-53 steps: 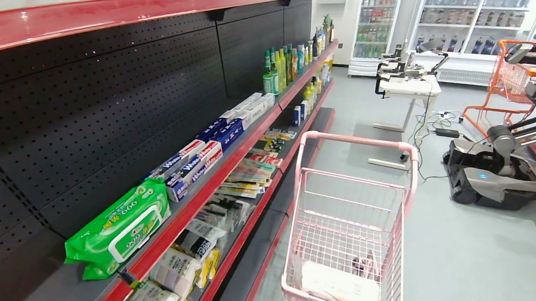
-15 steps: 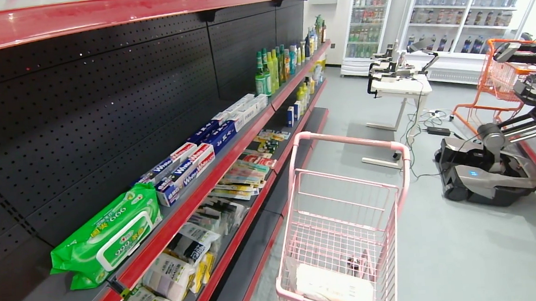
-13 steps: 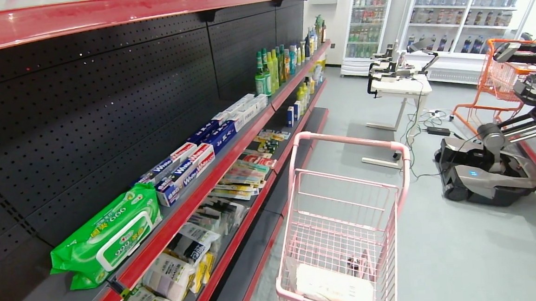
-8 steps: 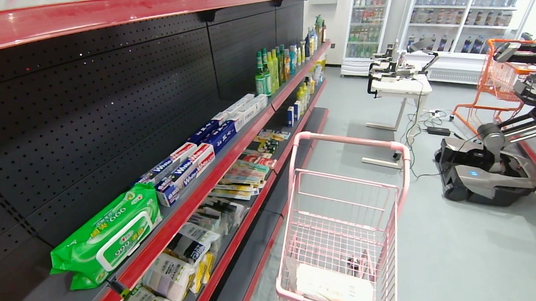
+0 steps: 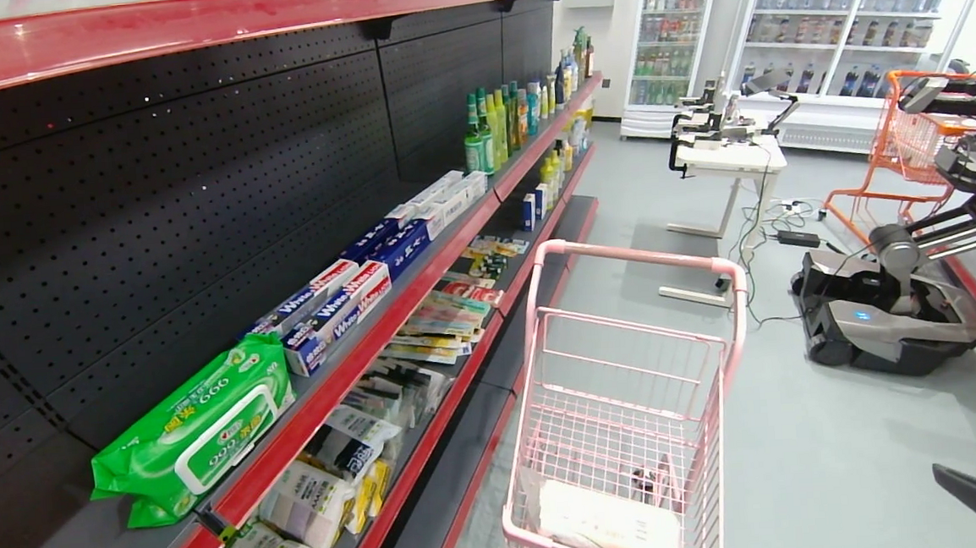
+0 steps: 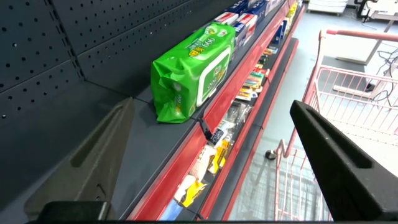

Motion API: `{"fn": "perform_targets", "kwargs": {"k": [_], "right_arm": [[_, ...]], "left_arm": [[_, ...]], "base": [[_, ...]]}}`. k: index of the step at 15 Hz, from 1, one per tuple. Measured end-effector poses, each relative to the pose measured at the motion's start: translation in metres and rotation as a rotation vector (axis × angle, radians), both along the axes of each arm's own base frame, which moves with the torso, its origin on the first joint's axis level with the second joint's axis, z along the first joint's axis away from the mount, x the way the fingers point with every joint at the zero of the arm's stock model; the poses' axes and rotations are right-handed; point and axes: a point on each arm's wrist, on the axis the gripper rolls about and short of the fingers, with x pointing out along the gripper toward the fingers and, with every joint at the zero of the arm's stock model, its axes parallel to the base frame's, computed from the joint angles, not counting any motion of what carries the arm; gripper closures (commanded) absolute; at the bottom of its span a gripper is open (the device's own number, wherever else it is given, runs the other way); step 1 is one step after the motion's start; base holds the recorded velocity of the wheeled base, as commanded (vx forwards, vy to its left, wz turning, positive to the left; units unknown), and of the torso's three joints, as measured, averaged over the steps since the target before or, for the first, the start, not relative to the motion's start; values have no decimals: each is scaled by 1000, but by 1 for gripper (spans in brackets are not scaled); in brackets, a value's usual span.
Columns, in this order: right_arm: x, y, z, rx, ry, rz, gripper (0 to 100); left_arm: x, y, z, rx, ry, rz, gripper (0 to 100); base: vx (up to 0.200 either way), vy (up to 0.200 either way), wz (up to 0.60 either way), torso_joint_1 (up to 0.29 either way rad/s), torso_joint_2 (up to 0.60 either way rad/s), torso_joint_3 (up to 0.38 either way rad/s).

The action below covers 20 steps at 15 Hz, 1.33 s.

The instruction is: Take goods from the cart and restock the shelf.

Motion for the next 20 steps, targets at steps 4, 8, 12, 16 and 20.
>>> {"fn": "perform_targets", "kwargs": {"k": [4, 8, 12, 16, 20], "right_arm": [[41, 3, -12, -69, 190, 86, 0], [89, 30, -22, -122, 333, 282, 0], [128, 64, -37, -144, 396, 408, 0], [155, 58, -65, -143, 489, 363, 0], [205, 72, -83, -158, 473, 386, 0]], "left_arm": [[0, 0, 0, 0, 0, 0, 0], [0, 0, 0, 1, 0, -1, 0], [0, 0, 0, 3, 0, -2, 0], [0, 0, 0, 3, 0, -2, 0], [0, 0, 0, -1, 0, -1, 0]], "base": [[0, 0, 0, 0, 0, 0], [0, 0, 0, 0, 0, 0], [0, 0, 0, 0, 0, 0], [0, 0, 0, 0, 0, 0], [0, 0, 0, 0, 0, 0]]}}
